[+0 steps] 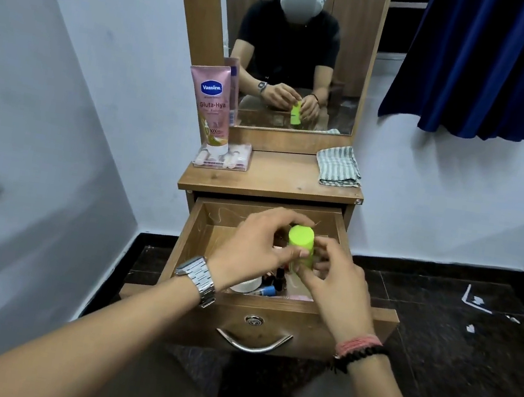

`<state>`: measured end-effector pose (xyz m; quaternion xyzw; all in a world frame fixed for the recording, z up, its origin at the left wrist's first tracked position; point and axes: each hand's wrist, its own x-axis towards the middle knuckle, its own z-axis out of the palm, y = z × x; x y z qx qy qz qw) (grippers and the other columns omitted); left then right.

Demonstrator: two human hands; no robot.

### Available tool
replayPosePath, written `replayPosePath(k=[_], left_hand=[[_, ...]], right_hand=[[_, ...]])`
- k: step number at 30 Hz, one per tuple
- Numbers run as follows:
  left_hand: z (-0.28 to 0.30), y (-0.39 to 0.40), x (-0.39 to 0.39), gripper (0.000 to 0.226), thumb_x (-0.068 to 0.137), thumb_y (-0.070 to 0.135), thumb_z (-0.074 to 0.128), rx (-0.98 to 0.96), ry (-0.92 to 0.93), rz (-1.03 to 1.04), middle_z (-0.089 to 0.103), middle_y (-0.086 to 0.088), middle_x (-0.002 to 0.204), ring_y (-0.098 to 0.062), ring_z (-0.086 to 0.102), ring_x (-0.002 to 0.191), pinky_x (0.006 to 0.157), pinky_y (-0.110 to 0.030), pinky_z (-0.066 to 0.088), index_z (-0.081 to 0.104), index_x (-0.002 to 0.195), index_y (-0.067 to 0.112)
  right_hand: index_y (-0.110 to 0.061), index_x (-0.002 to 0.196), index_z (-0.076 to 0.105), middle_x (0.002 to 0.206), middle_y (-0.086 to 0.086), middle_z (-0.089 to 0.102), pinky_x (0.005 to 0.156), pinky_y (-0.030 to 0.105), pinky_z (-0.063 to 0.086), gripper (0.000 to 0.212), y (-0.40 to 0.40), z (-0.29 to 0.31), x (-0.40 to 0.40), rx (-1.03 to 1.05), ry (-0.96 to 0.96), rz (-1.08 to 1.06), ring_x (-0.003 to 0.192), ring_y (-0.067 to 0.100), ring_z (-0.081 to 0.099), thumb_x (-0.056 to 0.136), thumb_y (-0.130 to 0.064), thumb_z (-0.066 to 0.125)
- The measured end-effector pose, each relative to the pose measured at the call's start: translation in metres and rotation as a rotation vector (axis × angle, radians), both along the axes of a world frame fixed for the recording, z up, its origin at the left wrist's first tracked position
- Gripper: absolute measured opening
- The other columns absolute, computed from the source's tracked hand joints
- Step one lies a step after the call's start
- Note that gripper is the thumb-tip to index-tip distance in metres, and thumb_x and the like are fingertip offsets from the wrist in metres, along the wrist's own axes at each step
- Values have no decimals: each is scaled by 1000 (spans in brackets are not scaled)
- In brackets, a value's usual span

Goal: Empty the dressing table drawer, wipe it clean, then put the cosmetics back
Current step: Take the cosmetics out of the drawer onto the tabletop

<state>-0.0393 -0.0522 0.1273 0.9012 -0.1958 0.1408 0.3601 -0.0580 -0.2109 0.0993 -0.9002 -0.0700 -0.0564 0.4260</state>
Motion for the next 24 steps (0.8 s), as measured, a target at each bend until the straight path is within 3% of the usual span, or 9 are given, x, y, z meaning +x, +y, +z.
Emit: replayPosePath(k=[2,5,7,10,11,14,16,19,24], left_hand=[[6,7,-4,38,79,25,76,-74,12,14,67,10,111,-4,62,99,89,-31,51,65,116,23],[12,21,-3,49,80,28,75,-157,14,66,65,13,110,1,62,96,88,-21,52,58,127,27],[10,38,8,56,80,30,75,-218,33,147,63,15,109,2,63,96,88,-17,50,53,132,28],[4,68,31,42,82,32,72,-280,10,267,69,10,109,-5,66,97,88,-29,53,63,121,22],[4,77,38,36,83,29,71,-295,-4,316,70,9,108,-6,66,96,86,-26,53,65,117,20],[6,106,60,29,83,24,72,-272,-66,470,72,3,102,-5,66,91,83,-18,50,69,112,19],[6,124,73,29,83,27,72,-252,-73,533,74,1,102,-6,67,90,86,-25,53,70,111,20],[4,145,90,32,84,30,70,-203,-66,579,73,0,104,-11,67,95,87,-31,54,69,115,21],[-5,169,107,36,88,34,64,-133,-24,611,73,-5,104,-18,68,94,86,-34,55,64,121,22]], right_hand=[[-37,111,53,98,-14,67,71,26,52,34,9,2,3,18,-5,45,87,4,62,82,-40,70],[-36,106,52,92,-8,69,73,39,56,32,27,7,19,37,-18,94,85,14,66,79,-40,68],[-32,109,52,97,-3,71,77,41,56,38,47,16,39,68,-46,104,90,19,67,76,-36,69],[-25,114,52,108,8,70,85,40,52,39,90,30,80,27,-114,151,102,29,64,78,-24,67],[-22,115,54,108,10,70,86,38,51,38,105,34,92,-1,-133,170,103,31,63,79,-21,66],[-13,111,61,109,13,68,83,33,48,31,145,43,122,-51,-174,208,104,32,60,80,-14,65],[-11,115,60,113,14,66,85,32,45,33,167,47,136,-83,-178,229,109,33,57,82,-12,63],[-12,123,55,113,16,65,102,38,40,39,191,45,154,-75,-174,233,112,33,55,85,-14,61],[-11,119,56,111,17,64,91,39,47,36,218,31,176,-51,-134,207,110,34,56,85,-19,63]])
